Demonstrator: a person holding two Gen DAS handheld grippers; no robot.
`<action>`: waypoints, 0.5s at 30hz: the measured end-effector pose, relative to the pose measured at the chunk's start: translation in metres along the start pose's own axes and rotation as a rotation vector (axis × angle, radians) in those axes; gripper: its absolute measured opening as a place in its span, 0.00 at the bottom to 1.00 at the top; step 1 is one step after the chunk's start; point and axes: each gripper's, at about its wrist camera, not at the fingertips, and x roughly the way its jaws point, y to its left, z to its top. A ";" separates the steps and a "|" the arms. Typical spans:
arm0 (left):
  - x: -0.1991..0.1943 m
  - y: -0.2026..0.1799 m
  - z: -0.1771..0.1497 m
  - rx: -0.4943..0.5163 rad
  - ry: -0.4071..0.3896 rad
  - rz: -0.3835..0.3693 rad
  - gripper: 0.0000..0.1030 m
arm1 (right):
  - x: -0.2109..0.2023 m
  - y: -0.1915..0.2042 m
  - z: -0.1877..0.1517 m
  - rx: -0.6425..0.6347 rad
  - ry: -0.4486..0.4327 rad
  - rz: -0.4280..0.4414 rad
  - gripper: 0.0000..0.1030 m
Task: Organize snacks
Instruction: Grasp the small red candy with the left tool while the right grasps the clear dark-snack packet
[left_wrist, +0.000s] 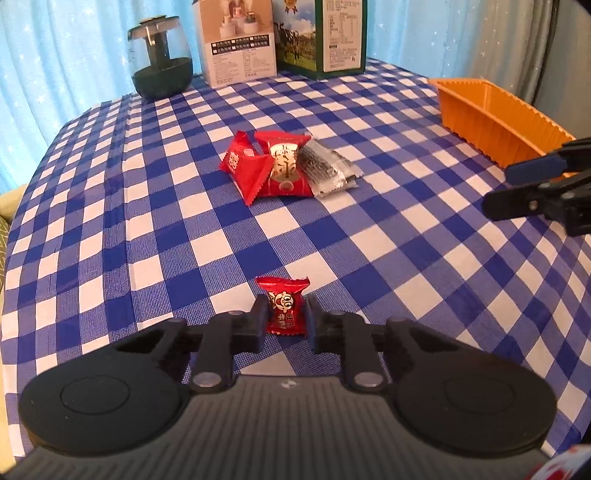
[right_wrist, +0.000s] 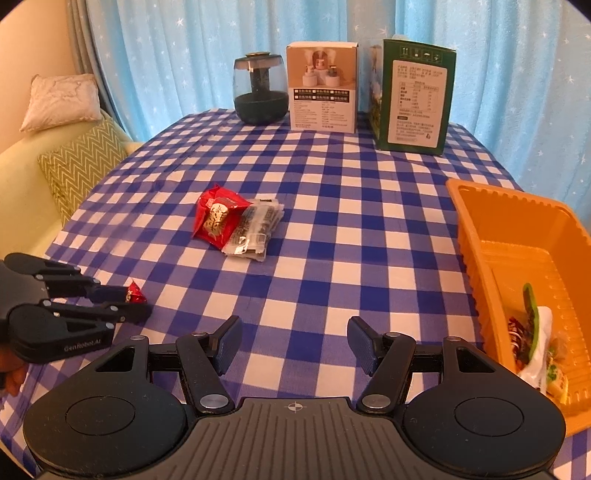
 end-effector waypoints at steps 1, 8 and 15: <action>-0.001 0.000 0.001 -0.017 0.002 0.004 0.16 | 0.002 0.001 0.001 0.000 -0.001 0.002 0.61; -0.006 0.009 0.014 -0.166 -0.048 0.027 0.16 | 0.022 0.007 0.011 0.003 -0.026 0.044 0.61; 0.006 0.024 0.027 -0.282 -0.064 0.013 0.16 | 0.053 0.014 0.033 0.024 -0.059 0.086 0.61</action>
